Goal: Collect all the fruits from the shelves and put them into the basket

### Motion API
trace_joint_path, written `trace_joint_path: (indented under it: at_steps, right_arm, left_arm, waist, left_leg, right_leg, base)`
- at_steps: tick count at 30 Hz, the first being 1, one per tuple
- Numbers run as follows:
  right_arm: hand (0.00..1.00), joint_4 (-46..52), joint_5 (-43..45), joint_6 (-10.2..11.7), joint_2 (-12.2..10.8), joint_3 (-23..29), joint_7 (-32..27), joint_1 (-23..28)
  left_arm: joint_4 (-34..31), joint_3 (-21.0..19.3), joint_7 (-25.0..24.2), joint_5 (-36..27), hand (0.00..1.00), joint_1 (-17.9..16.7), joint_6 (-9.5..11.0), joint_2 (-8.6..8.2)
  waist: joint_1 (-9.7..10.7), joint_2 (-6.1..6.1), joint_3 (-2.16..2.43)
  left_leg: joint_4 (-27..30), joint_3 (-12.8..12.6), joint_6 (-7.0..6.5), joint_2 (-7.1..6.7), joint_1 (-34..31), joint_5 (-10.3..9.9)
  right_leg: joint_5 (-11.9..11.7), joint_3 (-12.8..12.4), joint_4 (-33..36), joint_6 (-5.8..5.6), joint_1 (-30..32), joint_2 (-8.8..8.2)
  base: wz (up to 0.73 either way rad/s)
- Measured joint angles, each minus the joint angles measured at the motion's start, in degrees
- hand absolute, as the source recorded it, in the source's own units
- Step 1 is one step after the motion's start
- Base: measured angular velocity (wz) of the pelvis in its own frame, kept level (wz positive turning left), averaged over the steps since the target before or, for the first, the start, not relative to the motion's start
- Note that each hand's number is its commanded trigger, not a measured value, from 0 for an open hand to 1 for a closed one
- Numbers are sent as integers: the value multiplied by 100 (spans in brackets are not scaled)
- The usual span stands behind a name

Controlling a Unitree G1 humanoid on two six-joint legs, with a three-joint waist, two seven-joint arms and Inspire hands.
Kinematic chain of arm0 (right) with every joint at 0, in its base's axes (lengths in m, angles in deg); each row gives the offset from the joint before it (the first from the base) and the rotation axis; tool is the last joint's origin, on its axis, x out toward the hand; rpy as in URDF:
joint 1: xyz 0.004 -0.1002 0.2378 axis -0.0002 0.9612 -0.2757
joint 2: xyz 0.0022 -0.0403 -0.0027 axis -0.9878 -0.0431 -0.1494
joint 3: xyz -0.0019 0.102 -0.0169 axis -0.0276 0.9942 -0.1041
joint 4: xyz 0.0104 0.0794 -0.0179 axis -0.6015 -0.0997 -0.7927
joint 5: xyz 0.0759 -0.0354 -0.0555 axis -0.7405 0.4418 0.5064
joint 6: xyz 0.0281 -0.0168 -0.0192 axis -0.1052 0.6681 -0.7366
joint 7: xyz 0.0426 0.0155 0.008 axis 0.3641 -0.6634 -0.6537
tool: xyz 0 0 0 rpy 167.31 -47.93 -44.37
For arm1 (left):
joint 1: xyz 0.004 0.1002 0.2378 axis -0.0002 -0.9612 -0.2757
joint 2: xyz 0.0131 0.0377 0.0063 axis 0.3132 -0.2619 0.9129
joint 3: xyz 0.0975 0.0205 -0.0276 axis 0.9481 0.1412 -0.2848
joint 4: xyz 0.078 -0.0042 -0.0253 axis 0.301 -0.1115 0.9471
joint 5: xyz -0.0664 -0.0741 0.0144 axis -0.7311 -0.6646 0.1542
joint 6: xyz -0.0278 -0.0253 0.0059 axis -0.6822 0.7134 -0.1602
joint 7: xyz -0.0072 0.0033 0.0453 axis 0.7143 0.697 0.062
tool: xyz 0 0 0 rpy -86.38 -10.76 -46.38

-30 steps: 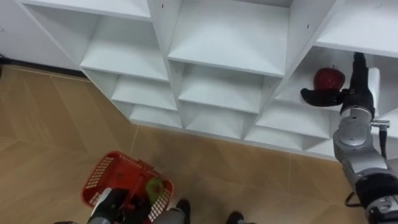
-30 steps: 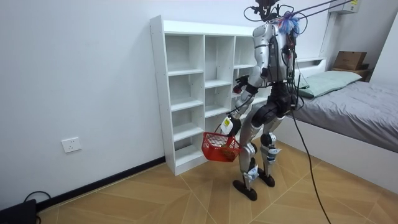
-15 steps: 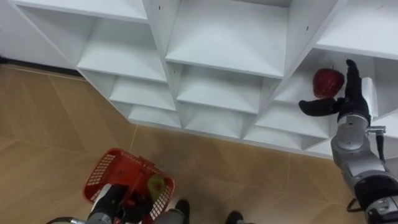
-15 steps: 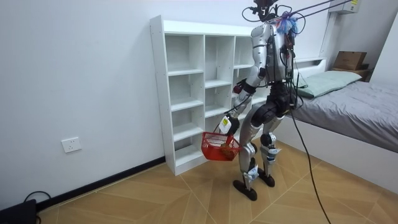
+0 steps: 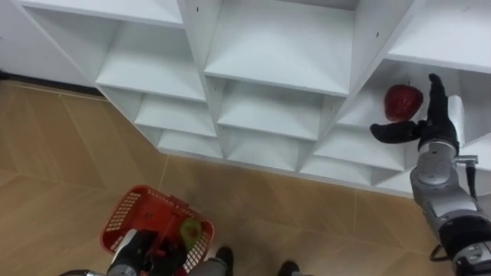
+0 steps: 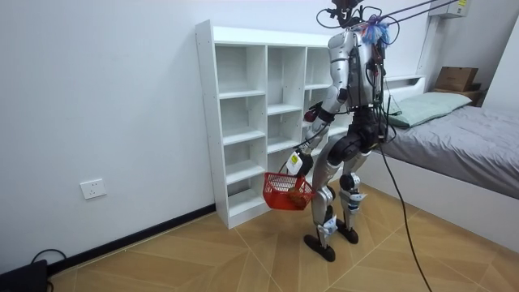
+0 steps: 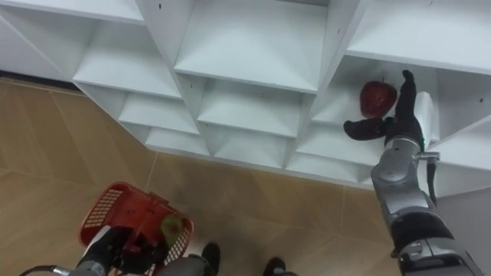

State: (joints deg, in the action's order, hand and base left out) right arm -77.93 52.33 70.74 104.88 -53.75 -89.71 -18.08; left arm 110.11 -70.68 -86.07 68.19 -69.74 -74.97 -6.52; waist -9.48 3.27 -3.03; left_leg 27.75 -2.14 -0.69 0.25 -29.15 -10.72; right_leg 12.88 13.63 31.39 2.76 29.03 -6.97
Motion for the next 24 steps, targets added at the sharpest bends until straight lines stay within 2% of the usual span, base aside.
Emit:
trace_joint_path:
  at_steps: [9,13,24]
  right_arm:
    - [0,-177,4,-15,5,-147,183,-48]
    - [0,-176,3,-121,4,-210,185,-125]
    - [0,-175,76,-122,15,-236,167,-227]
  left_arm:
    - [0,100,90,-2,100,-8,0,1]
    - [0,160,90,-3,100,25,0,-2]
    - [-2,172,105,-1,100,73,0,0]
  waist:
    - [-19,6,-4]
    - [-22,9,-6]
    - [-44,9,-6]
  left_leg:
    - [-36,-37,-1,-10,61,0]
    - [-47,-66,-1,-8,74,0]
    - [-124,-93,-3,-3,79,1]
  right_leg:
    - [2,-86,21,-4,5,3]
    - [2,-106,21,-5,8,9]
    - [-7,-110,-55,-18,14,20]
  base:
    - [-3]
    - [-1]
    - [0]
